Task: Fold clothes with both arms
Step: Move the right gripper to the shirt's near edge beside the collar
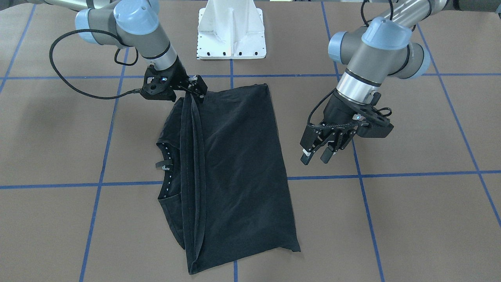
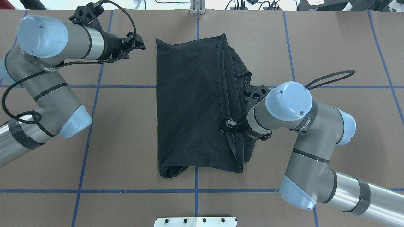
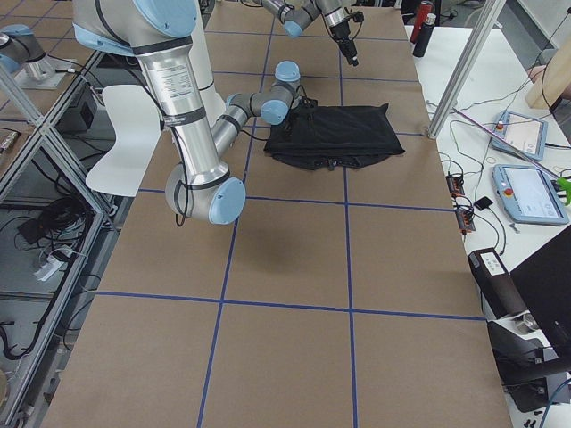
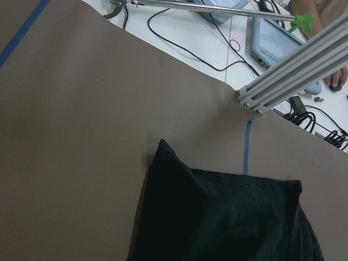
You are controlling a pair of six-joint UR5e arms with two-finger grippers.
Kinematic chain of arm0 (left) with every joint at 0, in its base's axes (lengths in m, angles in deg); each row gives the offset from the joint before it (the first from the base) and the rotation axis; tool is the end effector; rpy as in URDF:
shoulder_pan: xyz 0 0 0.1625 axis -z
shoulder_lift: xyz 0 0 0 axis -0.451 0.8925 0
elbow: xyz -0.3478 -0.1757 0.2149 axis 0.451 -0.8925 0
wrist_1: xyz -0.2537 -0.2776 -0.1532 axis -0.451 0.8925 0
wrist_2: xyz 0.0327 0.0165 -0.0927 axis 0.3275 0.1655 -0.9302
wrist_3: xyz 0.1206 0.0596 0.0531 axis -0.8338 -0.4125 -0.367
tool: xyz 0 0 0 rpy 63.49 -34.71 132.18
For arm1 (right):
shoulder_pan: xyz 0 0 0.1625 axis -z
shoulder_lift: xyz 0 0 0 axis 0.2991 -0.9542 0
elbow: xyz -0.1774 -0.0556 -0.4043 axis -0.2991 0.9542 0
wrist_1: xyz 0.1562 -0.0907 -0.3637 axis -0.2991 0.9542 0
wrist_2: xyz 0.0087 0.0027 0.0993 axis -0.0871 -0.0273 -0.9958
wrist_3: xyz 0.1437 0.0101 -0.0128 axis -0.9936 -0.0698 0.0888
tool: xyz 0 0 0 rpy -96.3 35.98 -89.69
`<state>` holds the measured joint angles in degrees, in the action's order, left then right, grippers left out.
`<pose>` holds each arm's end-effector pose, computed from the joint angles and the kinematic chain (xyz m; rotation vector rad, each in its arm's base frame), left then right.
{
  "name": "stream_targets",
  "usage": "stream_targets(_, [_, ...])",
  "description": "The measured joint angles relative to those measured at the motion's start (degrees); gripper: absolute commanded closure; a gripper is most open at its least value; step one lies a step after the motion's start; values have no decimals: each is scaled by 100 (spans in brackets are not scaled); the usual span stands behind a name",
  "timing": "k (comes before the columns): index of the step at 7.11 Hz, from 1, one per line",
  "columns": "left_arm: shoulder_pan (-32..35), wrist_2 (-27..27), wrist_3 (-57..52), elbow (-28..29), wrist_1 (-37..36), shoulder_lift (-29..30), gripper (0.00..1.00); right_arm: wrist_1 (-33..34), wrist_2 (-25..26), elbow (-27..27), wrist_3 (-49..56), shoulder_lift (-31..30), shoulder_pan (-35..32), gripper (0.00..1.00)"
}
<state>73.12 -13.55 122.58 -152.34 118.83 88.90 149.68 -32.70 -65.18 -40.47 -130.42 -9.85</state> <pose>0.3959 -0.5601 0.2805 0.3383 1.1731 -0.4942 -0.5255 -0.3667 0.3149 -0.0073 -0.9172 0.0975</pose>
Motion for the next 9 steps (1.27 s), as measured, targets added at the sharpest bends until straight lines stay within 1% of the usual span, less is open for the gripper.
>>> stream_targets(2, [-21, -23, -167, -891, -659, -432, 28, 970, 580, 3, 1353, 260, 375, 54])
stream_targets(3, [-42, -25, -182, -1114, -817, -535, 28, 1309, 907, 26, 1774, 363, 576, 56])
stream_targets(4, [-61, -26, -182, -1207, -894, -577, 28, 1472, 1169, 62, 2044, 422, 741, 56])
stream_targets(6, [-75, -26, -180, -1253, -938, -594, 27, 1559, 1453, 189, 2511, 504, 884, 57])
stream_targets(7, [-80, -26, -177, -1255, -940, -592, 27, 1566, 1573, 251, 2656, 531, 944, 68])
stream_targets(9, [-91, -32, -165, -1266, -940, -581, 27, 1569, 1715, 311, 2772, 575, 1015, 78])
